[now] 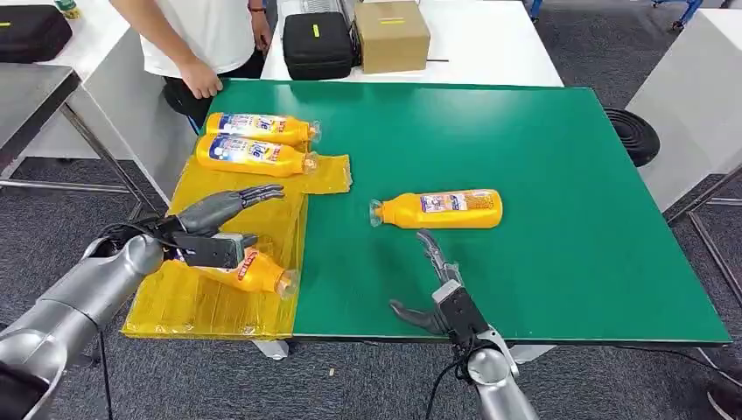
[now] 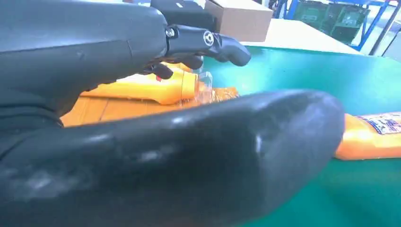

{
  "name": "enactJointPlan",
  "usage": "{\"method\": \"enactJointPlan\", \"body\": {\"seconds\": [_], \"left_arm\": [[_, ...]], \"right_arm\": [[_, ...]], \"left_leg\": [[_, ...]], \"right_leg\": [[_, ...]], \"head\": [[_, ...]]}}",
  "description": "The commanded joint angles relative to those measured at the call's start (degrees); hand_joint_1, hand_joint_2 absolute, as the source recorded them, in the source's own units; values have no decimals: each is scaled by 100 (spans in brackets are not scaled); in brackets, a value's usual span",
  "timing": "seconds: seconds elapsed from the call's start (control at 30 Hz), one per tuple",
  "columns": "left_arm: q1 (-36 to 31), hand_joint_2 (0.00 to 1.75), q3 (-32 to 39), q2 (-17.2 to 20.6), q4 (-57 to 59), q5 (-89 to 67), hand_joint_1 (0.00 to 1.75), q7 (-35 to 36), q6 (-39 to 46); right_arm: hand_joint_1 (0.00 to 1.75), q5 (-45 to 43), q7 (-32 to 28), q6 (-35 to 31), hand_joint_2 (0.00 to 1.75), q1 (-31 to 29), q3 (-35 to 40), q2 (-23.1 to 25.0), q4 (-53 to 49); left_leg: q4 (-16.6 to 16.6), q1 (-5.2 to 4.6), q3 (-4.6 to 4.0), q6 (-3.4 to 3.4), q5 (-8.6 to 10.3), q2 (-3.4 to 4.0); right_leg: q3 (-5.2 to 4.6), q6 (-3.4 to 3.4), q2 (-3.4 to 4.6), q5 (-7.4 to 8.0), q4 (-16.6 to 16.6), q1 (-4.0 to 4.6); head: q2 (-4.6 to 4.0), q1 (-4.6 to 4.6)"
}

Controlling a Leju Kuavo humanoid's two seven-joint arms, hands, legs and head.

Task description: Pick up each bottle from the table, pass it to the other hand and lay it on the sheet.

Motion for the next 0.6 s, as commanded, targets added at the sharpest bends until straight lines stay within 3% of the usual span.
{"method": "enactJointPlan", "body": {"seconds": [0.03,0.3,0.4,0.43,0.53,0.6], "left_arm": [[-25,0,252,-152,49,-1,0,1,-47],[-25,0,252,-152,49,-1,0,1,-47],[801,0,1367,-612,-447,497,0,-179,422],[1071,175,1580,-764,-670,515,0,-175,483],[1807,175,2275,-1235,-1291,1001,0,-205,879],[2182,175,2586,-1482,-1601,1173,0,-118,1188]], "right_arm": [[0,-2,26,24,175,-50,-70,-44,21],[0,-2,26,24,175,-50,-70,-44,21],[0,70,32,-15,175,26,-140,-12,-157],[0,70,34,-25,175,52,-181,-1,-255],[0,605,185,-456,175,-5,-241,-86,-529],[0,1446,523,-945,175,-169,-277,-251,-696]], "left_leg": [[-1,3,15,-1,-6,0],[-1,3,13,0,-6,0],[0,4,10,0,-4,1],[-10,-1,29,1,-8,3],[-17,-13,33,6,-7,-5],[-10,-14,26,7,-9,-3]], "right_leg": [[19,-15,-7,-7,-3,6],[17,-12,-6,-6,-2,6],[14,-11,-5,-4,-2,6],[32,-14,-5,-8,-10,2],[38,-8,-12,-10,-16,-9],[30,-8,-12,-11,-12,-9]], "head": [[0,-2],[0,0],[0,-2],[0,0],[0,0],[0,-9]]}}
